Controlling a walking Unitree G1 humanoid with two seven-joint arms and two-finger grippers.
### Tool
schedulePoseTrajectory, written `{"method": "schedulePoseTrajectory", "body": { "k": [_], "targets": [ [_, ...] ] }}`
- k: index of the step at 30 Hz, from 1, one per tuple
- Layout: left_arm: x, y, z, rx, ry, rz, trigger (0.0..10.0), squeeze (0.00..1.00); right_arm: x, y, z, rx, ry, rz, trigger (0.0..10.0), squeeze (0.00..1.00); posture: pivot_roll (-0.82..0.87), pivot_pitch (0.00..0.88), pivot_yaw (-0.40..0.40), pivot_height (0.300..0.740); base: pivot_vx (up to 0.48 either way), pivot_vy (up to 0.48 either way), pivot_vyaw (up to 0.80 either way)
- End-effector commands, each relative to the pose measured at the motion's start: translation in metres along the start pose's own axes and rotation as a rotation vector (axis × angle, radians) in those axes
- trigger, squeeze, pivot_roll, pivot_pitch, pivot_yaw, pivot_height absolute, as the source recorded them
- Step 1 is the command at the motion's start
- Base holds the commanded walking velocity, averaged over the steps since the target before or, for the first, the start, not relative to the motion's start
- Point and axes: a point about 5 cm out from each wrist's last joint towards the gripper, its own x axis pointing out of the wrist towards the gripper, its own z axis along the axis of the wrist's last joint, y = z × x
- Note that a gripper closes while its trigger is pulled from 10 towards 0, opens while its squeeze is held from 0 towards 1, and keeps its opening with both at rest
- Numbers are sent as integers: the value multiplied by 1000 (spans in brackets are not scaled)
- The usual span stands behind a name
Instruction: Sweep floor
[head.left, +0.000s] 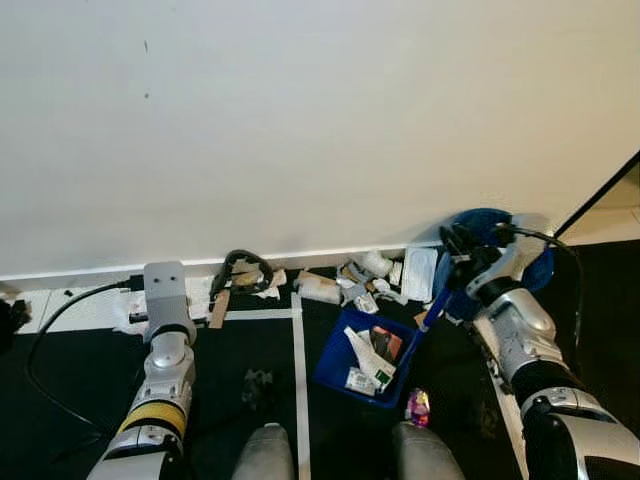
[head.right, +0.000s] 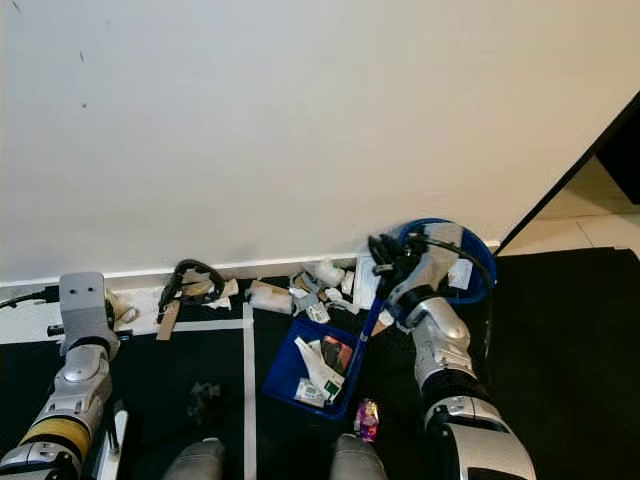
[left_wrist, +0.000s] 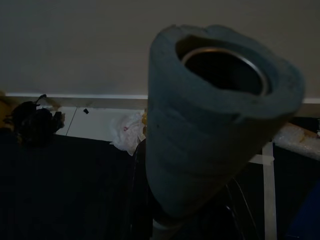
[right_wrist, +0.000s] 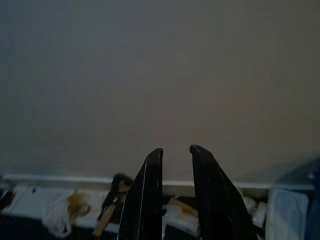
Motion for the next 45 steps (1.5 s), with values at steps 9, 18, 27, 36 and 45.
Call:
{"method": "schedulePoseTrajectory", "body": {
  "k": [9, 18, 27, 36, 45],
  "targets": [
    [-3, -17, -8, -12, 40, -58, 10000, 0, -3, 25, -21, -66, 122, 194, 10000, 0, 111, 35, -64, 740, 0, 0, 0],
    [-2, -20, -5, 2, 28, -62, 10000, 0, 3, 28, -13, -76, 94, 240, 10000, 0, 109, 36, -91, 740, 0, 0, 0],
    [0, -20, 1, 15, 4, -64, 10000, 0, 5, 40, -12, -94, 99, 338, 10000, 0, 111, 41, -101, 740, 0, 0, 0],
    [0, -21, 4, 33, -8, -80, 10000, 0, -6, 42, -17, -122, 144, 445, 10000, 0, 110, 43, -98, 740, 0, 0, 0],
    [2, -21, 8, 41, -18, -91, 10000, 0, -18, 29, -5, -179, 148, 498, 10000, 0, 108, 42, -88, 740, 0, 0, 0]
  ]
}}
